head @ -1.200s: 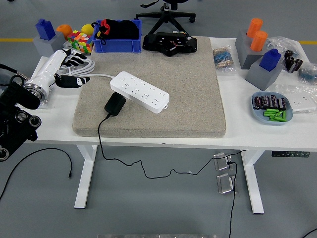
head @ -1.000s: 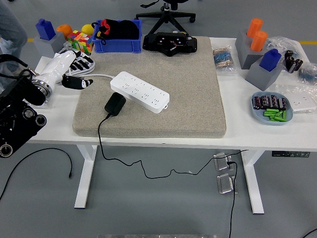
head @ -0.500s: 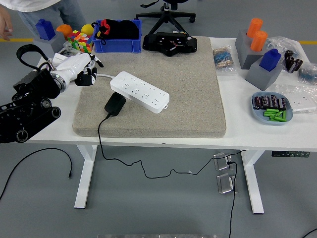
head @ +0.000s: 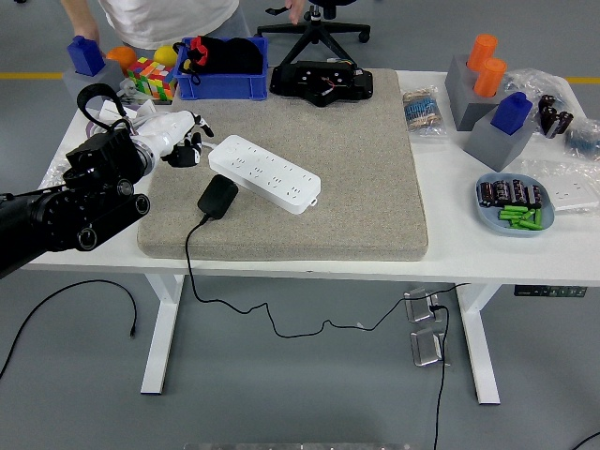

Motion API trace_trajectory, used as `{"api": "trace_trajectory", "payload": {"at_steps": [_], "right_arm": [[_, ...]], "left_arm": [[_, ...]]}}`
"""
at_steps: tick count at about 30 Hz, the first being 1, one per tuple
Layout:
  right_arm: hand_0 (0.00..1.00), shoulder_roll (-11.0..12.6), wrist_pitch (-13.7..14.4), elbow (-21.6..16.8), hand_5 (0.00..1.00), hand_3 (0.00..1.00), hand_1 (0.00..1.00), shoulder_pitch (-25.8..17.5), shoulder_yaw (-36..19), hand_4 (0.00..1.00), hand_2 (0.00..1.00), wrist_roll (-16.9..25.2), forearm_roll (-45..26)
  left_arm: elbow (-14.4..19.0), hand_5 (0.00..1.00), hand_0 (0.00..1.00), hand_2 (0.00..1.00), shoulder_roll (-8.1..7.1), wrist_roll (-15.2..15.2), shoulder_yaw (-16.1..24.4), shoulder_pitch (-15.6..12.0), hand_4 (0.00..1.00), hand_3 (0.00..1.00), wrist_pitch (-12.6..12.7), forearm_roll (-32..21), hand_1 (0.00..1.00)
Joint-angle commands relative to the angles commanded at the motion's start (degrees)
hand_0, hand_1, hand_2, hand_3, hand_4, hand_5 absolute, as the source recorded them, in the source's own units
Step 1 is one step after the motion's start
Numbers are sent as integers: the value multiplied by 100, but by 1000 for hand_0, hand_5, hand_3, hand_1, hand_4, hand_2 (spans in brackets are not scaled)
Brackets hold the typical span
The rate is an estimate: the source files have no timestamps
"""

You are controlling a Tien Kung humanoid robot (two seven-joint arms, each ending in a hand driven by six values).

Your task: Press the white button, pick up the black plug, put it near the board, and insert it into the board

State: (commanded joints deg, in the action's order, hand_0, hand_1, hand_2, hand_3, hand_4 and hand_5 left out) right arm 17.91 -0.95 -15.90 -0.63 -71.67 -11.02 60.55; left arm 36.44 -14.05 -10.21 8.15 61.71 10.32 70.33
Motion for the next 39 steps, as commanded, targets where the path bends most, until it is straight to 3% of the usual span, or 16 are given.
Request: {"api": "trace_trajectory", "payload": {"at_steps": [5,9,23,39], "right_arm": [[672,1,-2,1,491,629,681,7,56,698,647,-2,-23],[672,-8,0,-2,491,629,681,0,56,698,647,0,-30],[673,-39,1,0,494,629,681,-90,34,698,643,2,-6],[673,-54,5,-2,494,628,681,-110,-15,697,642,5,-6]], "left_arm": [[-206,2,36,149,135,-32,-290,75,2,749,-24,-213,7],[-186,2,36,149,135,-33,-303,49,2,749,-32,-205,7],[244,2,35,157,-131,52,535,-256,2,746,-6,161,8],[311,2,36,159,-173,87,657,-310,2,746,-18,160,8]]}}
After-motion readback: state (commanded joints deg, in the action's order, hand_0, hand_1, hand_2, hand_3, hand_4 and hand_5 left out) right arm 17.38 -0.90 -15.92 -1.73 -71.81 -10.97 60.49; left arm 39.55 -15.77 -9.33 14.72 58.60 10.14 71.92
